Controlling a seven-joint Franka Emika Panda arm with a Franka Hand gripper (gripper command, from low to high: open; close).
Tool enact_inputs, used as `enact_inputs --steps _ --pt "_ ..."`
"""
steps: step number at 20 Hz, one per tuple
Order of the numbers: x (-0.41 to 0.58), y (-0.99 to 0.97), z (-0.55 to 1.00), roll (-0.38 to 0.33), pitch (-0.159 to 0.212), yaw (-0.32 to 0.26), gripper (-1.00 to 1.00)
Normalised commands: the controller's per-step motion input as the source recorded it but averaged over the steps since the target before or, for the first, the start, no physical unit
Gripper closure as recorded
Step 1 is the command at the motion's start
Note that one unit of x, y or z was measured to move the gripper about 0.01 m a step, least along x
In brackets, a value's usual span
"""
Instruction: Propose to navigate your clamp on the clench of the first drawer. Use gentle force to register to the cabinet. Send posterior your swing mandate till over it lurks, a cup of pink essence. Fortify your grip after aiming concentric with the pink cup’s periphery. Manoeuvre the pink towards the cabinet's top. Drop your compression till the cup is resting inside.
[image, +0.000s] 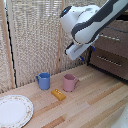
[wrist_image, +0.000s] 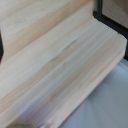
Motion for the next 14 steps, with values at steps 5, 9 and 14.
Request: enact_inputs --steps 5,9,14 --pt "0.615 0.10 -0.21 0.226 0.108 -0.122 -1.00" --pt "0.489 0.00 -0.41 0.198 0.099 -0.128 -1.00" --pt "0.459 0.00 -0.41 0.179 0.105 -0.112 -1.00"
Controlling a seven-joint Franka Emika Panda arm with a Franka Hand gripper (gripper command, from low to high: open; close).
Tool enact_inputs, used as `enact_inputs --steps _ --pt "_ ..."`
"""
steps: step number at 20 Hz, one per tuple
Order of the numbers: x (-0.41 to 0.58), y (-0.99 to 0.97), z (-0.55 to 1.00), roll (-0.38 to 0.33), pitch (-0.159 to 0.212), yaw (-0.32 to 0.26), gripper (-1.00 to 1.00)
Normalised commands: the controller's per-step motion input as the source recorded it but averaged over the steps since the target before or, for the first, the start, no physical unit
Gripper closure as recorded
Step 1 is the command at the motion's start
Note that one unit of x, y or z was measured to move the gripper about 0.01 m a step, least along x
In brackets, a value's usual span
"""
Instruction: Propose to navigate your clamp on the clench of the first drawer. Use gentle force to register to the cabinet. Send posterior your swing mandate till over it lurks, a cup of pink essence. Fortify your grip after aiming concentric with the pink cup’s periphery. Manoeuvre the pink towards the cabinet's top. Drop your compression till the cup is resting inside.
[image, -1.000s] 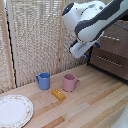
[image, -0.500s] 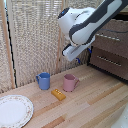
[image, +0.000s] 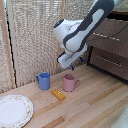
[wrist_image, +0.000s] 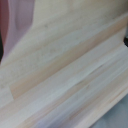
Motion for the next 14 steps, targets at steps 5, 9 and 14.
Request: enact_inputs --steps 5,9,14 --pt "0.191 0.04 -0.33 0.189 0.032 -0.065 -1.00" --pt "0.080 0.00 -0.25 0.239 -0.011 -0.005 -1.00" --pt "0.018 -0.20 -0.11 0.227 -0.011 0.087 -1.00"
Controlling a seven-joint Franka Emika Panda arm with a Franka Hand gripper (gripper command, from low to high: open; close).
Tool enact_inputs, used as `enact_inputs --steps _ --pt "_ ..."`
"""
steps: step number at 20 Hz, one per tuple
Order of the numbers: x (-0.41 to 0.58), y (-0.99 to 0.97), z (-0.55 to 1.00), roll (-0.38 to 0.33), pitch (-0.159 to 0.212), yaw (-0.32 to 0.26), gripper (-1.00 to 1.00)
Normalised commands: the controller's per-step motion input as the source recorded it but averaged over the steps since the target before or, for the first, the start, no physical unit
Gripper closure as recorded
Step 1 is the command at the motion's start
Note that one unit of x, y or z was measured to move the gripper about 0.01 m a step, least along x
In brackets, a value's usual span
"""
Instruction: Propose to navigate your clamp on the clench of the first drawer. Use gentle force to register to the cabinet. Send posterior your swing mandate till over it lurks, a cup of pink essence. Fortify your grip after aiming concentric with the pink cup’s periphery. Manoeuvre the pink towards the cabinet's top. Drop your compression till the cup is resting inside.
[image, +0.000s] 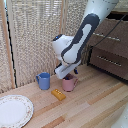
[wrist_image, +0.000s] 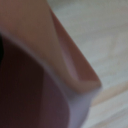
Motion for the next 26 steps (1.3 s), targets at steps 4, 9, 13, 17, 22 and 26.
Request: enact_inputs --steps 4,9,13,17,22,26 --pt "0.015 -0.32 -0.09 0.186 0.076 0.079 1.00" --pt "-0.011 -0.15 -0.16 0.061 0.076 0.036 1.00" --pt "-0.130 -0.08 -0.16 0.006 0.081 0.012 1.00" --pt "-0.251 -0.04 -0.11 0.000 0.087 0.001 1.00" --pt "-0.109 0.03 -0.05 0.045 0.005 -0.003 1.00" --pt "-0.069 0.10 0.18 0.131 -0.038 -0.129 1.00"
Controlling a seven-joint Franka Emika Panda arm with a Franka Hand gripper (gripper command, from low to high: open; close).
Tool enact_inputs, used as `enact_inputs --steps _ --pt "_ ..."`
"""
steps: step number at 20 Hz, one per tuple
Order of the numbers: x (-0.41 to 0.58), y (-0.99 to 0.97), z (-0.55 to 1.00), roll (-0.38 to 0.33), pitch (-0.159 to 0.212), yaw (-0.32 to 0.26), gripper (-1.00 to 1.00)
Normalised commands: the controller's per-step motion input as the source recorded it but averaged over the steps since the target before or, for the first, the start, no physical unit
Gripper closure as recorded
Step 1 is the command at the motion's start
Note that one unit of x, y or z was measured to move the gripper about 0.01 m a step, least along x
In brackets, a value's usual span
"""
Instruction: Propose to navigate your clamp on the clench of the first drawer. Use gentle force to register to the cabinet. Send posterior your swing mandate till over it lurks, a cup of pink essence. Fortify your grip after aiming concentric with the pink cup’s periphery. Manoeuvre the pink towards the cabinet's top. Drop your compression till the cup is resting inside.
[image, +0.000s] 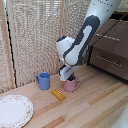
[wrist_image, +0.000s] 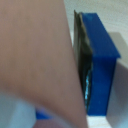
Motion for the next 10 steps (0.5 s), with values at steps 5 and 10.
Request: enact_inputs --steps 5,10 --pt "-0.048 0.12 0.53 0.138 -0.096 -0.254 1.00" --pt "-0.055 0.10 0.54 0.090 -0.080 -0.322 1.00"
